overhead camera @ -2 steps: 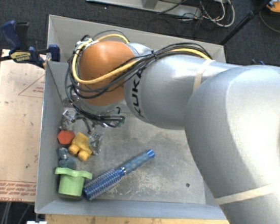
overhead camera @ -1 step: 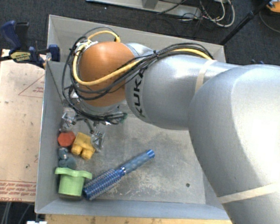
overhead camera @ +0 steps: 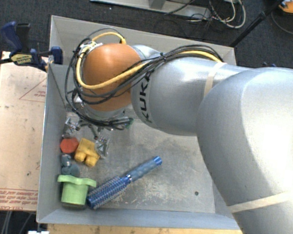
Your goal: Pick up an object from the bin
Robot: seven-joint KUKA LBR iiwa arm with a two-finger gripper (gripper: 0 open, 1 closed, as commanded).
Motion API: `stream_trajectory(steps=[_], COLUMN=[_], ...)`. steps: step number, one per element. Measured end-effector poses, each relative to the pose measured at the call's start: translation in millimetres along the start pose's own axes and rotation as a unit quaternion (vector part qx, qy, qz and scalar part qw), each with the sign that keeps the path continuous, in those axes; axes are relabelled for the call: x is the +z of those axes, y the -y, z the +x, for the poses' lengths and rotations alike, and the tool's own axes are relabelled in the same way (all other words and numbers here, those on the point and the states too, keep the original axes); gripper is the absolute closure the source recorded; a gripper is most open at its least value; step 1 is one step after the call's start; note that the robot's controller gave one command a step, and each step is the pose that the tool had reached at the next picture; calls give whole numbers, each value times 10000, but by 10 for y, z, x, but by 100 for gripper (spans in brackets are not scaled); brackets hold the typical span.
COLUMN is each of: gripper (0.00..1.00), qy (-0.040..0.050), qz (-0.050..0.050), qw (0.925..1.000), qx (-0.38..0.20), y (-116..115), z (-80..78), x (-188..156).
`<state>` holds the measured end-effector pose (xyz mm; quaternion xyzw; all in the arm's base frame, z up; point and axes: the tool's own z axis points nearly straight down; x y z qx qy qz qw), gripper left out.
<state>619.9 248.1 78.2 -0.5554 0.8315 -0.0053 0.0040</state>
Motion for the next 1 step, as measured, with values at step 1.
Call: stream_trajectory(steps=[1], gripper=[100], qy=[34], qz=[-31], qw=[10000], qx=[22], y=[27], z=[-16], x=[-638])
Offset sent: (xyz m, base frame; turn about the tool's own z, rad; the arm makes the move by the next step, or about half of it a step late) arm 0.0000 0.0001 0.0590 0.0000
